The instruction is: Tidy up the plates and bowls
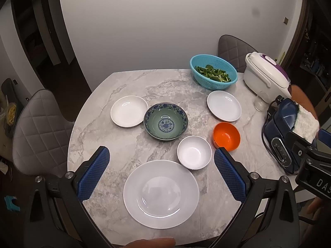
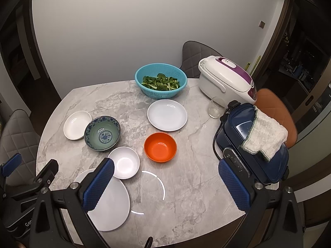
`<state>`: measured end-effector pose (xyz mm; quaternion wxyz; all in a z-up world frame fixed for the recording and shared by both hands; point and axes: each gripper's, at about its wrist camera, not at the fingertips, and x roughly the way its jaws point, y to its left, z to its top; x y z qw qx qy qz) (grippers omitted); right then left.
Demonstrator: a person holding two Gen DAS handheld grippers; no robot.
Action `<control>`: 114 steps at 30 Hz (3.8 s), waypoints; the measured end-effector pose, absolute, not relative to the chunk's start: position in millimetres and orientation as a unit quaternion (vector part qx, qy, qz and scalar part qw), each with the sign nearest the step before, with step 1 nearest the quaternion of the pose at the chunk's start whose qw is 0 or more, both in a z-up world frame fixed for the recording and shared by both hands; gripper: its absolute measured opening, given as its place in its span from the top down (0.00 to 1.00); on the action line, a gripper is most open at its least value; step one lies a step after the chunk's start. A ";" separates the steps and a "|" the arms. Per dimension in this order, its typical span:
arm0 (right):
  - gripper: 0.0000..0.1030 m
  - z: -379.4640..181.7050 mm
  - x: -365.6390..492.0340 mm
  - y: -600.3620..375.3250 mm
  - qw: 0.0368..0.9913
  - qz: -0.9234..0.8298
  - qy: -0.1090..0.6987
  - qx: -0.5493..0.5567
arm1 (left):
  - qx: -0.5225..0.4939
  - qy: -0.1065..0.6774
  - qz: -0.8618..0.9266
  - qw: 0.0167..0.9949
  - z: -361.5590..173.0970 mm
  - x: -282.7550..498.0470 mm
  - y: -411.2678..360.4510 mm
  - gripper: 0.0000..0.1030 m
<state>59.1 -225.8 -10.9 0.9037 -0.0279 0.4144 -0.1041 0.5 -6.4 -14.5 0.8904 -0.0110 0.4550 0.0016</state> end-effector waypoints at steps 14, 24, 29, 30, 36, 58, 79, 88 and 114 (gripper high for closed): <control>0.00 -13.4 59.4 -225.7 0.903 -0.104 0.415 -0.028 | -0.011 0.460 0.003 0.888 -19.3 2.3 -6.2 0.00; 0.00 -11.4 60.2 -227.1 0.903 -0.104 0.417 -0.028 | -0.011 0.461 0.004 0.888 -19.9 2.9 -7.0 0.00; 0.00 -15.9 60.2 -226.7 0.903 -0.103 0.417 -0.028 | -0.010 0.461 0.005 0.887 -21.7 2.2 -7.3 0.00; 0.00 -16.3 60.0 -226.4 0.903 -0.103 0.417 -0.029 | -0.010 0.462 0.006 0.887 -22.4 3.0 -7.5 0.00; 0.00 -15.5 61.0 -226.0 0.902 -0.103 0.418 -0.028 | -0.009 0.463 0.006 0.886 -23.4 4.1 -7.5 0.00; 0.00 -18.4 61.2 -224.8 0.902 -0.104 0.419 -0.029 | -0.010 0.465 0.007 0.885 -25.3 4.4 -7.1 0.00; 0.00 -18.8 63.9 -224.5 0.901 -0.103 0.420 -0.029 | -0.011 0.468 0.007 0.884 -32.3 2.8 -1.9 0.00; 0.00 -24.5 65.1 -221.8 0.901 -0.104 0.421 -0.030 | -0.011 0.469 0.007 0.883 -33.4 3.3 -0.4 0.00; 0.27 -252.2 79.2 -267.8 0.815 0.124 0.531 0.194 | -0.014 0.628 0.010 0.778 -287.9 -45.2 136.9 0.29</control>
